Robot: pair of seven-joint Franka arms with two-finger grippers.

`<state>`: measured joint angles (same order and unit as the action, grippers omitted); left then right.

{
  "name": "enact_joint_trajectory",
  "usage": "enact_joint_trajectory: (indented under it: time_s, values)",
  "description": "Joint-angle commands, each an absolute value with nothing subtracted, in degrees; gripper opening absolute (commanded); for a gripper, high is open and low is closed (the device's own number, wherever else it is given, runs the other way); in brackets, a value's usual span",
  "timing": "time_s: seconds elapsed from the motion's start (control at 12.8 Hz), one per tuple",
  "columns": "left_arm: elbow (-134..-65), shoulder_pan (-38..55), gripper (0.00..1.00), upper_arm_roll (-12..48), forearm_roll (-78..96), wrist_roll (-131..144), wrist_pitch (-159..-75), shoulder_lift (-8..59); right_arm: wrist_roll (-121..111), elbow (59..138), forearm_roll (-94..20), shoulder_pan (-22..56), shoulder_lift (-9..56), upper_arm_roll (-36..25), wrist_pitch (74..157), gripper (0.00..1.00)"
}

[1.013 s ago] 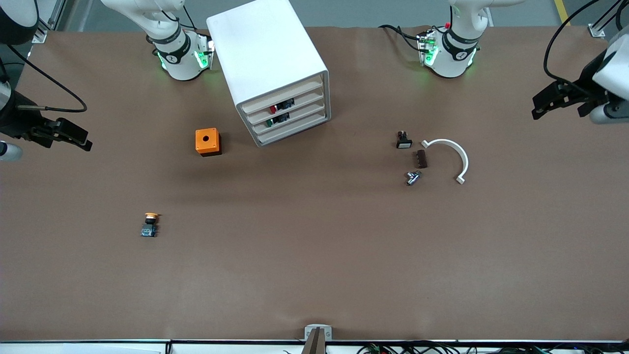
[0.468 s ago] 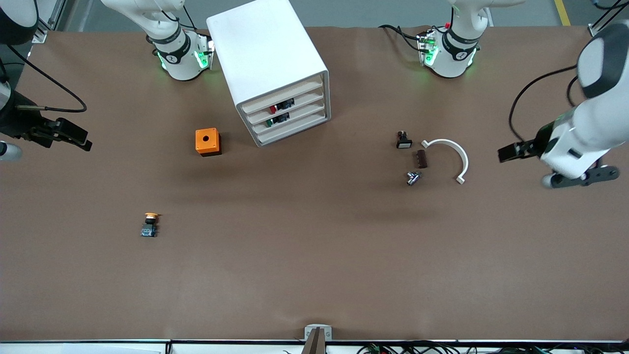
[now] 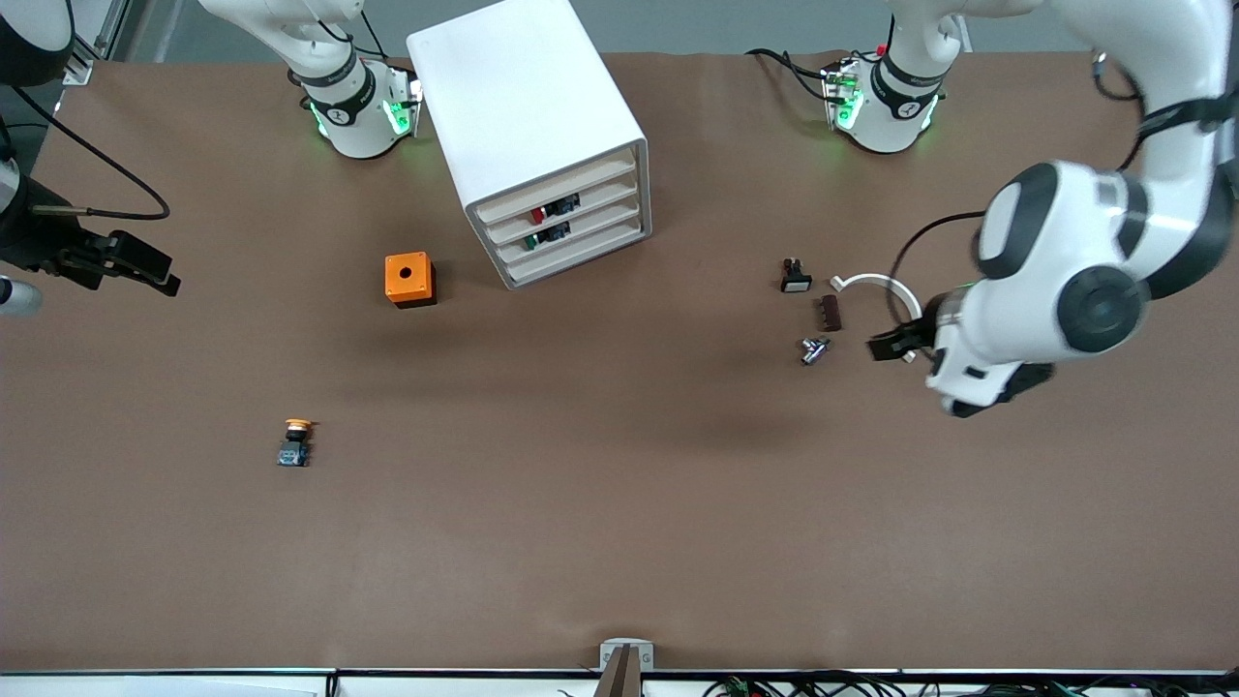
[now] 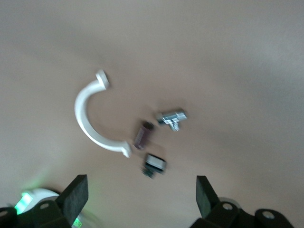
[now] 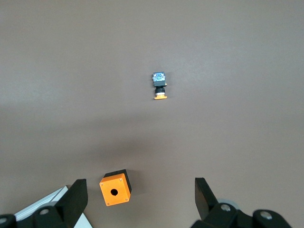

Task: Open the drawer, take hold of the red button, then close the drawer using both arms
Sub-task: 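Move the left gripper toward the white cabinet's drawer handle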

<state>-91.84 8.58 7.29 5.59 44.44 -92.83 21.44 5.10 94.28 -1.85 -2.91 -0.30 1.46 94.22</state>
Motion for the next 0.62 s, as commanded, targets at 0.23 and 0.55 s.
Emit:
enact_joint_trajectory:
  time_s: [0.23, 0.55]
  values:
    - [-83.69, 16.24, 1.00, 7.12, 12.64, 71.93, -92.37, 35.13, 4.48, 95.19, -2.64, -3.96, -1.93, 2.29, 93.87, 1.00]
    - [-82.00, 21.26, 1.00, 7.12, 22.82, 94.08, -92.37, 39.28, 4.48, 95.27, -2.55, -4.04, -2.11, 2.29, 93.61, 1.00]
